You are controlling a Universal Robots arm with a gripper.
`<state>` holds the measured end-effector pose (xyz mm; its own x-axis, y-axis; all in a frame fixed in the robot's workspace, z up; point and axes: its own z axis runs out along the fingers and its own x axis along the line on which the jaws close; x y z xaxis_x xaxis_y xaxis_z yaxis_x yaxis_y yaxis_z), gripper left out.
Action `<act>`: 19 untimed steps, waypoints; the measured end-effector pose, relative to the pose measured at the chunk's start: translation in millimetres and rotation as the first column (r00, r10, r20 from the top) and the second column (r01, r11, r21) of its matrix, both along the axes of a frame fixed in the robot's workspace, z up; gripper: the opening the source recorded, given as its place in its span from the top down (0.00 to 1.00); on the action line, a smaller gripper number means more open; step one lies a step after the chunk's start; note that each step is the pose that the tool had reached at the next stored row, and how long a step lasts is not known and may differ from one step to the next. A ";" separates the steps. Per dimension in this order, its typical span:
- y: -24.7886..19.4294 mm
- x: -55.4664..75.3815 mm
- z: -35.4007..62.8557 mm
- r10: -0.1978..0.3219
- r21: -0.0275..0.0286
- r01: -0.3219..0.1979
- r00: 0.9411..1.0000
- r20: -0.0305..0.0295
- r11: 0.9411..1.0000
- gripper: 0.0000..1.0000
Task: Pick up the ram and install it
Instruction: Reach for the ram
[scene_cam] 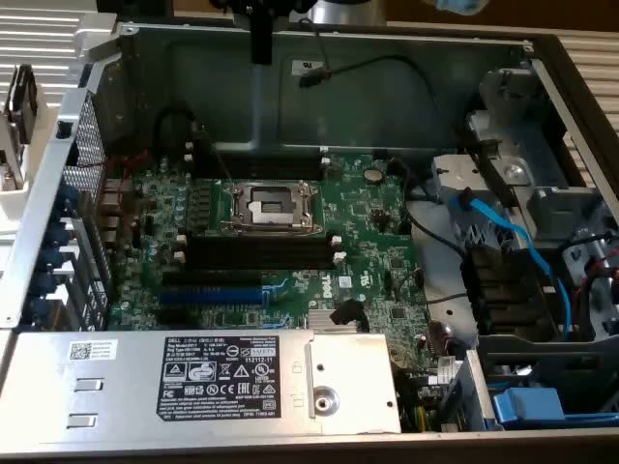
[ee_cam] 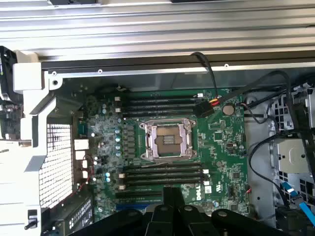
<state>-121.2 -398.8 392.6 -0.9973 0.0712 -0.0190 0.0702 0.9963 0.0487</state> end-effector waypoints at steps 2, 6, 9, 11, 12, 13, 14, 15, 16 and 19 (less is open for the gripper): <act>0.0 0.0 0.0 0.000 0.000 0.000 1.000 0.000 1.000 0.90; 0.0 -0.1 0.0 0.000 0.000 0.000 1.000 0.000 1.000 0.90; 0.0 -0.3 0.0 0.000 0.000 0.000 1.000 0.000 1.000 0.90; 0.0 -0.4 0.0 0.000 0.000 0.000 1.000 0.000 1.000 0.90; 0.0 -0.9 0.0 0.000 0.000 0.000 1.000 0.000 1.000 0.90; 0.0 -1.3 0.0 0.000 0.000 0.000 1.000 0.000 1.000 0.90; 0.0 -1.8 0.0 0.000 0.000 0.000 1.000 0.000 1.000 0.90; 0.0 -3.1 0.1 0.000 0.000 0.000 1.000 0.000 1.000 0.90; 0.0 -5.0 0.2 0.000 0.000 0.000 1.000 0.000 1.000 0.90; 4.2 -9.9 1.8 0.000 0.000 0.000 1.000 -0.005 1.000 0.90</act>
<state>-131.1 -394.6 394.4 -0.9974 0.0710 -0.0138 0.0702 0.9964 0.0482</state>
